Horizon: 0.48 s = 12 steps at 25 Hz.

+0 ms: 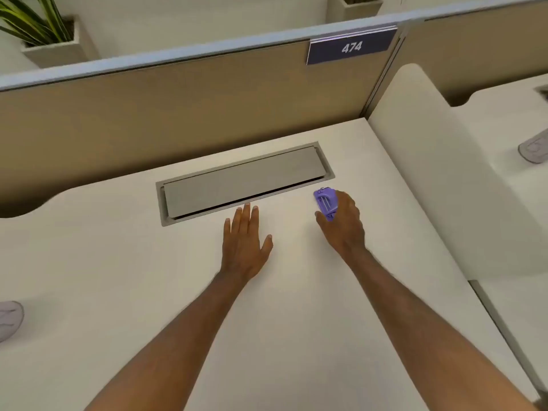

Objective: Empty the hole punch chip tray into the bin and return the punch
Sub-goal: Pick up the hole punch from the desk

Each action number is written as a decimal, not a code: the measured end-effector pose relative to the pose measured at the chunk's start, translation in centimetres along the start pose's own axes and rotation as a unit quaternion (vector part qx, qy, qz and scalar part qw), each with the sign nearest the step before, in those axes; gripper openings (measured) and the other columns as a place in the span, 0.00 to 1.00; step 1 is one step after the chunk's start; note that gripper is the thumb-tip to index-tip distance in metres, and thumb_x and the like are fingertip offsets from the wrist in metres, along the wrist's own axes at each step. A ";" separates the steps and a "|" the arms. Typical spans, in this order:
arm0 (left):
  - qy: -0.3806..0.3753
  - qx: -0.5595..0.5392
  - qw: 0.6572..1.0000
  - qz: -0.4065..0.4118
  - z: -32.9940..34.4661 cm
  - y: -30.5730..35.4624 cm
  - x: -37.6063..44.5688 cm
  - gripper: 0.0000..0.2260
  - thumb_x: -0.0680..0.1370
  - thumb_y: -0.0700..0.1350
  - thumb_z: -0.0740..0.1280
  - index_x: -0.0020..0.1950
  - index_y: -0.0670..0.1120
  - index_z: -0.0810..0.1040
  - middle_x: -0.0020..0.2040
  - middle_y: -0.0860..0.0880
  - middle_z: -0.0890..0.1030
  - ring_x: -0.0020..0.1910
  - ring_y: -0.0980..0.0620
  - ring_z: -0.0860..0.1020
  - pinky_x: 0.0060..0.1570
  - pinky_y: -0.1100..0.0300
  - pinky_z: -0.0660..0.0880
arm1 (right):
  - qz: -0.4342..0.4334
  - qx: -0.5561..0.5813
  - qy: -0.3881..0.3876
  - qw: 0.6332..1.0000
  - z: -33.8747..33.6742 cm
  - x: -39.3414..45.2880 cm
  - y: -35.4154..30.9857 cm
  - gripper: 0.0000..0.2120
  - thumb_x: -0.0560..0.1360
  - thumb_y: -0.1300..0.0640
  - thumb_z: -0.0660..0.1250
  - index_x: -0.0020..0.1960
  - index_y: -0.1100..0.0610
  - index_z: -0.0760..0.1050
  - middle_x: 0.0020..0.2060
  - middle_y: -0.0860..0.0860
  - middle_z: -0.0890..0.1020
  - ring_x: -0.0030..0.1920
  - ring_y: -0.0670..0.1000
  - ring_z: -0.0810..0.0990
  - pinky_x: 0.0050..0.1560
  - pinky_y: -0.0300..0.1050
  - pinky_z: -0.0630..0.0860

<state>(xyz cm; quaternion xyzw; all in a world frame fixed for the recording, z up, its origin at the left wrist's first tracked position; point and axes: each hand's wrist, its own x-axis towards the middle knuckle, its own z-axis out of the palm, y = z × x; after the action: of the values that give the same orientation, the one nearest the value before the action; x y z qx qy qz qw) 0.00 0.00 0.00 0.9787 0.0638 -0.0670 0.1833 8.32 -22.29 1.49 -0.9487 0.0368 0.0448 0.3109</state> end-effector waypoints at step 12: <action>-0.049 0.032 0.997 0.051 4.9 0.6 3.7 0.36 0.80 0.61 0.57 0.83 0.47 0.52 0.85 0.45 0.51 0.83 0.44 0.50 0.81 0.43 0.47 | 0.047 -0.040 0.023 0.998 3.0 4.2 1.2 0.26 0.74 0.54 0.74 0.68 0.59 0.71 0.62 0.57 0.77 0.61 0.61 0.74 0.57 0.53 0.74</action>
<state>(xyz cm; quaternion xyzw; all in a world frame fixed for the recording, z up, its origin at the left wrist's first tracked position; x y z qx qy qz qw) 3.17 -2.02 -4.84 0.9816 0.0022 -0.1074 0.1580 12.22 -21.72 -2.08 -0.9583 0.0871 0.0391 0.2693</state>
